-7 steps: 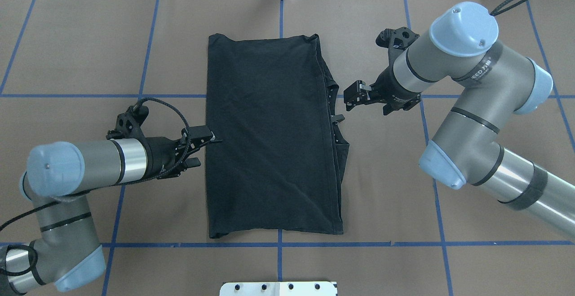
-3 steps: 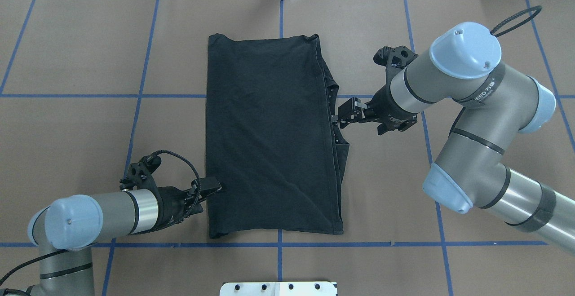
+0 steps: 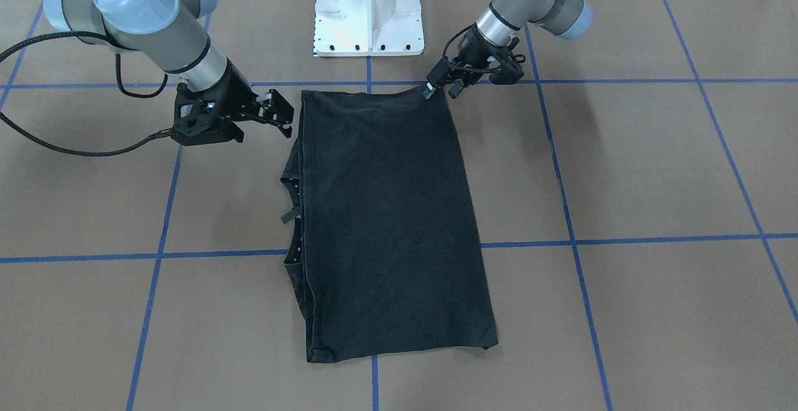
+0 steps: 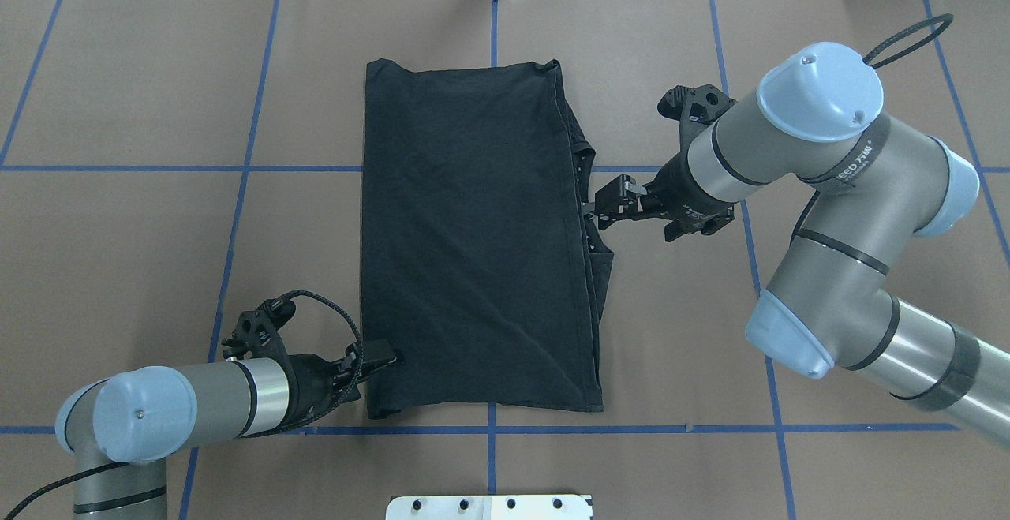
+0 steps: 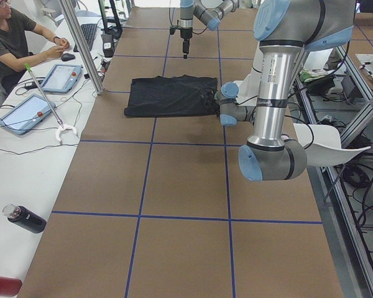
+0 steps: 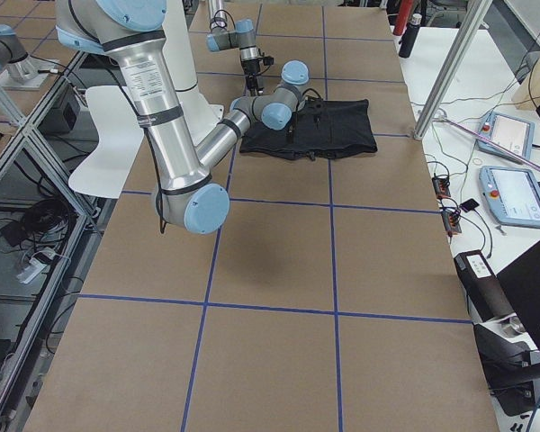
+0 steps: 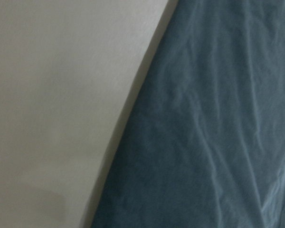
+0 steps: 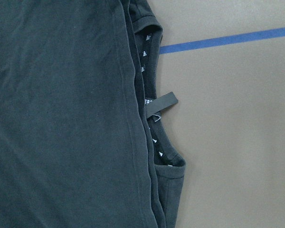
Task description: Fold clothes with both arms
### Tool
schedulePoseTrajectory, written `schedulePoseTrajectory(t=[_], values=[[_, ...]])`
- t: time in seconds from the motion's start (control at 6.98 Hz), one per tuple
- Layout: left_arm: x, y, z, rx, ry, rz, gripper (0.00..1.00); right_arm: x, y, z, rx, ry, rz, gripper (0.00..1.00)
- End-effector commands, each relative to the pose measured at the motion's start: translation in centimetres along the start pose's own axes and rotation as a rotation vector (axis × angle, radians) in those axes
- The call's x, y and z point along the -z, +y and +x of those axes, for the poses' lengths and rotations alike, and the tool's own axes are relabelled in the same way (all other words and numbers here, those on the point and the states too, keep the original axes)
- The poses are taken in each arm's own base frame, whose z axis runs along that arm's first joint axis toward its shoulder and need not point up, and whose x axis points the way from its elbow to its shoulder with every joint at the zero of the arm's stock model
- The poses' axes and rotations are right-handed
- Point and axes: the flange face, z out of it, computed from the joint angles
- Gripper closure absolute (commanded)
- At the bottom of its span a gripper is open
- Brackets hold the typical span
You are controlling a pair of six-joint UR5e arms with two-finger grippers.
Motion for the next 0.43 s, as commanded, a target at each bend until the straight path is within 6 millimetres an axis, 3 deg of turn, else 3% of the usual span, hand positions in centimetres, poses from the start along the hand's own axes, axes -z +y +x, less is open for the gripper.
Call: schedulePoseTrajectory(t=[0.0, 0.29], values=[[-0.18, 0.49, -0.08, -0.002, -0.007, -0.007, 0.04, -0.05, 0.07, 0.13, -0.001, 0.000, -0.006, 0.00], [-0.27, 0.80, -0.21, -0.004, -0.011, -0.011, 0.07, 0.07, 0.18, 0.05, 0.001, -0.004, -0.010, 0.00]])
